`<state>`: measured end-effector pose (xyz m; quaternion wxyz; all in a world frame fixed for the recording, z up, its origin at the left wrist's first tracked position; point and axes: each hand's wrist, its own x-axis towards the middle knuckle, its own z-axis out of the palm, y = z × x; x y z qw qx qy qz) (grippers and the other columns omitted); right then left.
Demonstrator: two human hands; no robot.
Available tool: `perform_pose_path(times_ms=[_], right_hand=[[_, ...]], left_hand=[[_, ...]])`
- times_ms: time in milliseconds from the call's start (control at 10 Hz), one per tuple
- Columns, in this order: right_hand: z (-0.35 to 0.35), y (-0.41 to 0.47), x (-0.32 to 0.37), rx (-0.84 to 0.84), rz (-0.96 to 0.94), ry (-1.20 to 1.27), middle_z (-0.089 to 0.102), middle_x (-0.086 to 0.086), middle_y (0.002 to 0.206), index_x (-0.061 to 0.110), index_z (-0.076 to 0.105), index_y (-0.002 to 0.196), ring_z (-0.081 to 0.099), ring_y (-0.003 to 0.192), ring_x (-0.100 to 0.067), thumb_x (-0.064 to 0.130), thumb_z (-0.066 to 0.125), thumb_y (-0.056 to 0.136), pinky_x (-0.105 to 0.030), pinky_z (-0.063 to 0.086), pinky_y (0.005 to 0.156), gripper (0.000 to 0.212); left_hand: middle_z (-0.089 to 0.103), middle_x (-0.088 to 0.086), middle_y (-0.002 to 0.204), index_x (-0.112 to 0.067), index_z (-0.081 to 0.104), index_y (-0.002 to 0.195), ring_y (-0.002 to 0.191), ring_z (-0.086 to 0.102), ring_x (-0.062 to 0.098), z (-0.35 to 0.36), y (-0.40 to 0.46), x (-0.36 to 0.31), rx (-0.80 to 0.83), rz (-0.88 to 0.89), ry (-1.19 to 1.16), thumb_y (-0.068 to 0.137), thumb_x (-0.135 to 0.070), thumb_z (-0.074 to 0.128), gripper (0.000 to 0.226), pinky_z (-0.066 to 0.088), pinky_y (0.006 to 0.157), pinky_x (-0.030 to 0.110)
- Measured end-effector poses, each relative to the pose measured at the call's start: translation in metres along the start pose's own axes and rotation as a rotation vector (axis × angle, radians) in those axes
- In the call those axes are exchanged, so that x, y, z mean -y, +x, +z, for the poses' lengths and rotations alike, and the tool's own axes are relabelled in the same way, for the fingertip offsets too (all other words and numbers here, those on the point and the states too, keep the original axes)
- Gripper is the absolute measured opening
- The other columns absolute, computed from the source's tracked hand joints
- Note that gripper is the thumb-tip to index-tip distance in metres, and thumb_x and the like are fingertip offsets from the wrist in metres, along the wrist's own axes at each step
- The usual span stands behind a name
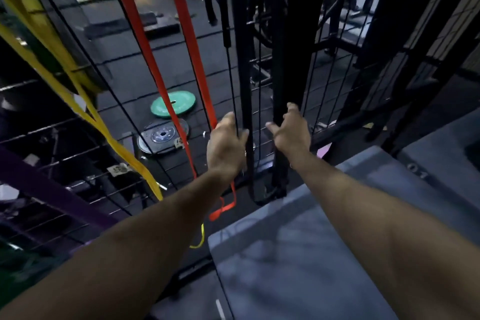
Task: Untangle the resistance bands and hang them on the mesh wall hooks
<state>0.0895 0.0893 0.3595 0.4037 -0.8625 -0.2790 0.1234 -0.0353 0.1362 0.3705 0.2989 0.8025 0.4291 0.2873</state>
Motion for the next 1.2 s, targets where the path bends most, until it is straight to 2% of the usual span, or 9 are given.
perform_pose_path(times_ms=[100, 200, 300, 400, 500, 600, 700, 1000, 1200], right_hand=[[0.011, 0.012, -0.01, 0.002, 0.006, 0.051, 0.059, 0.015, 0.098, 0.015, 0.05, 0.13, 0.054, 0.076, -0.003, 0.016, 0.055, 0.091, -0.016, 0.047, 0.072, 0.039], [0.011, 0.016, -0.02, -0.082, -0.051, -0.005, 0.061, 0.008, 0.077, 0.01, 0.064, 0.102, 0.059, 0.073, -0.015, 0.013, 0.053, 0.091, -0.023, 0.043, 0.063, 0.016], [0.0, 0.014, -0.029, -0.157, -0.101, -0.135, 0.068, -0.015, 0.097, 0.003, 0.063, 0.103, 0.063, 0.092, -0.032, 0.019, 0.055, 0.093, -0.03, 0.041, 0.069, 0.021], [-0.004, 0.016, -0.038, -0.071, -0.156, -0.158, 0.07, -0.011, 0.096, 0.0, 0.058, 0.119, 0.064, 0.092, -0.025, 0.01, 0.054, 0.093, -0.026, 0.043, 0.07, 0.028], [-0.006, 0.015, -0.035, 0.01, -0.155, -0.14, 0.059, -0.001, 0.082, 0.0, 0.058, 0.12, 0.058, 0.078, -0.013, 0.002, 0.052, 0.091, -0.026, 0.05, 0.075, 0.029], [-0.02, 0.006, -0.026, 0.084, -0.078, -0.04, 0.062, -0.009, 0.097, 0.004, 0.051, 0.131, 0.066, 0.097, -0.02, 0.003, 0.052, 0.091, -0.039, 0.053, 0.091, 0.04], [-0.041, -0.009, -0.02, 0.119, -0.006, 0.061, 0.063, -0.007, 0.104, 0.005, 0.051, 0.131, 0.06, 0.103, -0.029, 0.014, 0.056, 0.087, -0.05, 0.049, 0.094, 0.046], [-0.124, -0.065, 0.044, 0.085, -0.088, -0.247, 0.065, -0.013, 0.105, 0.006, 0.058, 0.11, 0.061, 0.1, -0.031, 0.013, 0.059, 0.089, -0.031, 0.047, 0.074, 0.022], [-0.172, -0.088, 0.142, -0.051, -0.235, -0.323, 0.06, -0.013, 0.121, 0.008, 0.049, 0.131, 0.059, 0.108, -0.03, 0.023, 0.064, 0.087, -0.032, 0.045, 0.071, 0.048]], left_hand=[[0.05, -0.005, 0.068, -0.017, 0.047, 0.078, 0.071, 0.05, 0.02, 0.012, 0.007, 0.01, 0.0, 0.048, 0.091, 0.085, -0.017, 0.053, 0.009, 0.033, 0.053, 0.018], [0.061, -0.006, 0.084, -0.021, 0.06, 0.099, 0.078, 0.054, 0.012, 0.022, 0.012, 0.012, 0.053, 0.065, 0.04, 0.088, -0.022, 0.053, 0.013, 0.041, 0.066, 0.023], [0.067, -0.008, 0.094, -0.026, 0.062, 0.107, 0.088, 0.064, 0.012, 0.031, 0.017, 0.012, 0.092, 0.059, -0.037, 0.089, -0.023, 0.054, 0.02, 0.049, 0.075, 0.024], [0.068, -0.008, 0.094, -0.025, 0.063, 0.106, 0.091, 0.065, 0.013, 0.036, 0.023, 0.009, 0.104, 0.057, -0.057, 0.089, -0.021, 0.052, 0.021, 0.051, 0.076, 0.027], [0.061, -0.008, 0.088, -0.015, 0.064, 0.103, 0.083, 0.06, 0.012, 0.029, 0.024, 0.003, 0.094, 0.038, -0.027, 0.09, -0.021, 0.056, 0.016, 0.039, 0.06, 0.006], [0.053, -0.005, 0.079, -0.008, 0.062, 0.098, 0.069, 0.05, 0.009, 0.016, 0.02, -0.001, 0.134, 0.0, -0.002, 0.092, -0.021, 0.054, 0.016, 0.033, 0.044, 0.0], [0.047, 0.001, 0.078, -0.012, 0.048, 0.082, 0.072, 0.044, 0.016, 0.001, 0.01, -0.009, 0.154, -0.032, 0.106, 0.092, -0.025, 0.052, 0.017, 0.029, 0.052, 0.017], [0.05, 0.017, 0.125, -0.002, 0.045, 0.12, 0.107, 0.055, 0.036, -0.054, -0.017, -0.064, 0.293, 0.033, 0.131, 0.092, -0.035, 0.052, 0.043, 0.045, 0.084, 0.04], [0.054, 0.01, 0.116, -0.008, 0.043, 0.128, 0.094, 0.057, 0.026, -0.152, -0.001, -0.134, 0.148, 0.288, 0.08, 0.094, -0.033, 0.049, 0.042, 0.043, 0.067, 0.022]])
